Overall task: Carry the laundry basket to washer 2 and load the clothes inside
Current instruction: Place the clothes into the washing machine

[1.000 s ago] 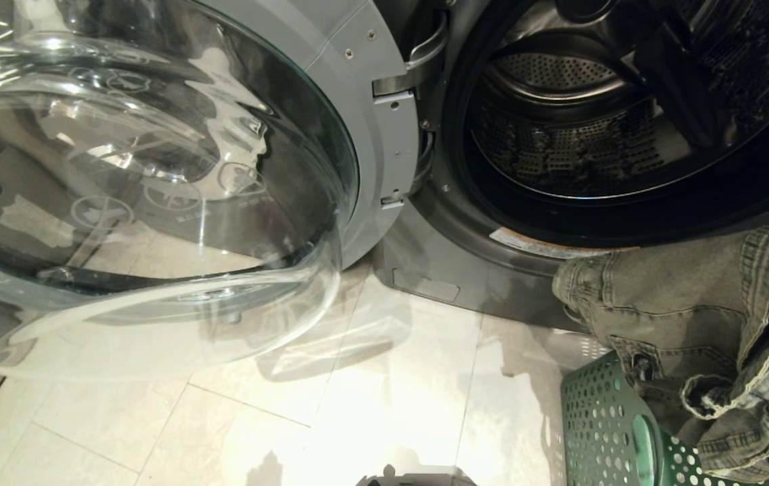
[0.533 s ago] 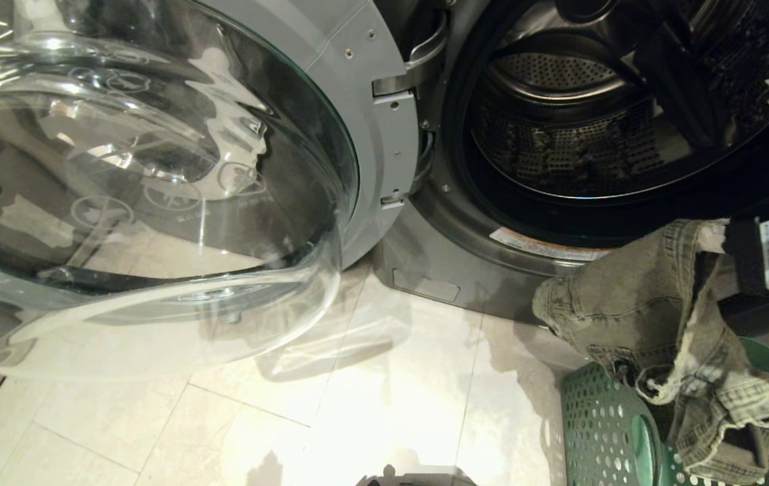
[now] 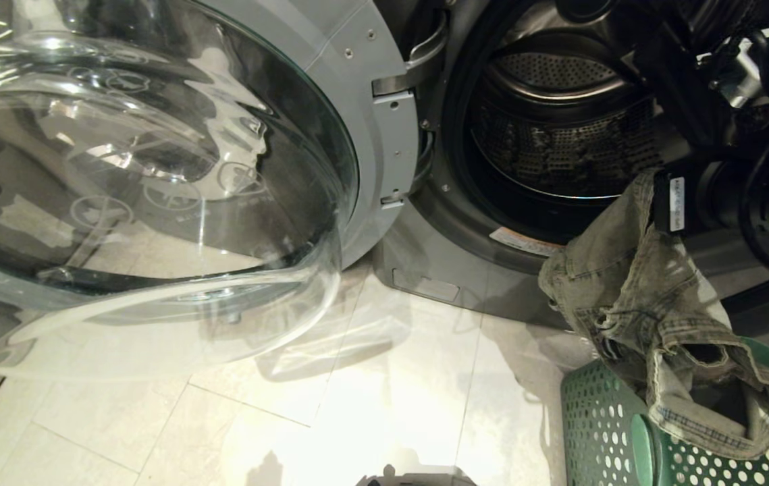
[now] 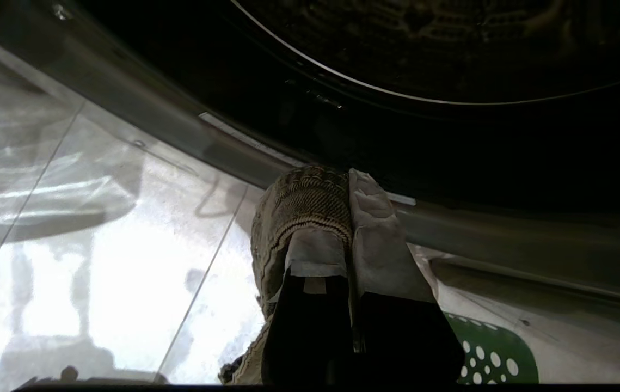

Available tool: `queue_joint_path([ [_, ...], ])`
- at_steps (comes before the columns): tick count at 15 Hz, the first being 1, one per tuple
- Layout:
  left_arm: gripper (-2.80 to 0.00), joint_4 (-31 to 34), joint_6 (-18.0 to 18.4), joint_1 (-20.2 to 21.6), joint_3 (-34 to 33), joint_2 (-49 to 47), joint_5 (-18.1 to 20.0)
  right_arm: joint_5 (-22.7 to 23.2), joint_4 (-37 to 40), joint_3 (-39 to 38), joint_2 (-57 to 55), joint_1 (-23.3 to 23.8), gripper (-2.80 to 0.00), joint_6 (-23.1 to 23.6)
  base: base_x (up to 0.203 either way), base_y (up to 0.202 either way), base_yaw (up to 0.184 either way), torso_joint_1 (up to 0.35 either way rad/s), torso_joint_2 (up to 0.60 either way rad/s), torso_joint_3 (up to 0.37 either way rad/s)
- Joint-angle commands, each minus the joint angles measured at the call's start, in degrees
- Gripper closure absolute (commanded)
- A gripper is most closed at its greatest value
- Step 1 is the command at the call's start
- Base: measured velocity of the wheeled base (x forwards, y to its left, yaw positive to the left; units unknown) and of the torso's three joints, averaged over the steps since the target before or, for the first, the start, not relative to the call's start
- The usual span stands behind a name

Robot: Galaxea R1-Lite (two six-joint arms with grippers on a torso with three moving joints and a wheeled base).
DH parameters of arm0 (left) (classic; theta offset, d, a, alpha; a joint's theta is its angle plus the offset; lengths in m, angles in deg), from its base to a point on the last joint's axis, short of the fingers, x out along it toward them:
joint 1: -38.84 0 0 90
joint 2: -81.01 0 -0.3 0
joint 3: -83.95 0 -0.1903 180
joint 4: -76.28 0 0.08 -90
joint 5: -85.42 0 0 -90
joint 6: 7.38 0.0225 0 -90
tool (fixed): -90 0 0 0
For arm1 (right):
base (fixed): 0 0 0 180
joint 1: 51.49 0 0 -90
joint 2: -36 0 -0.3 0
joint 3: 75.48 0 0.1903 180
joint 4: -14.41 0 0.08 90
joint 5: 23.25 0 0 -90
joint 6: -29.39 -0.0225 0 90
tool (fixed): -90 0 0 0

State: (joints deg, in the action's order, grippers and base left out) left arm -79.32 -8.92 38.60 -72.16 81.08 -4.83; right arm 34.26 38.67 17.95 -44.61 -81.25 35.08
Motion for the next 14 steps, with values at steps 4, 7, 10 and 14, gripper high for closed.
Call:
queue_joint_path([
  [4,0.00,0.0,0.0,0.0,0.0,0.0,0.0,-3.0,-10.7,-1.2,-5.0,0.1,0.00,0.5,0.000,0.000,0.000,0.000,0.00,0.000],
  [7,0.00,0.0,0.0,0.0,0.0,0.0,0.0,-3.1,-19.5,-2.9,-7.8,1.3,0.00,3.7,0.000,0.000,0.000,0.000,0.00,0.000],
  [10,0.00,0.0,0.0,0.0,0.0,0.0,0.0,-3.4,-24.3,-2.5,-11.3,3.1,0.00,6.2,0.000,0.000,0.000,0.000,0.00,0.000],
  [14,0.00,0.0,0.0,0.0,0.0,0.0,0.0,-3.9,-24.6,3.7,-15.7,6.5,0.00,6.4,0.000,0.000,0.000,0.000,0.00,0.000],
])
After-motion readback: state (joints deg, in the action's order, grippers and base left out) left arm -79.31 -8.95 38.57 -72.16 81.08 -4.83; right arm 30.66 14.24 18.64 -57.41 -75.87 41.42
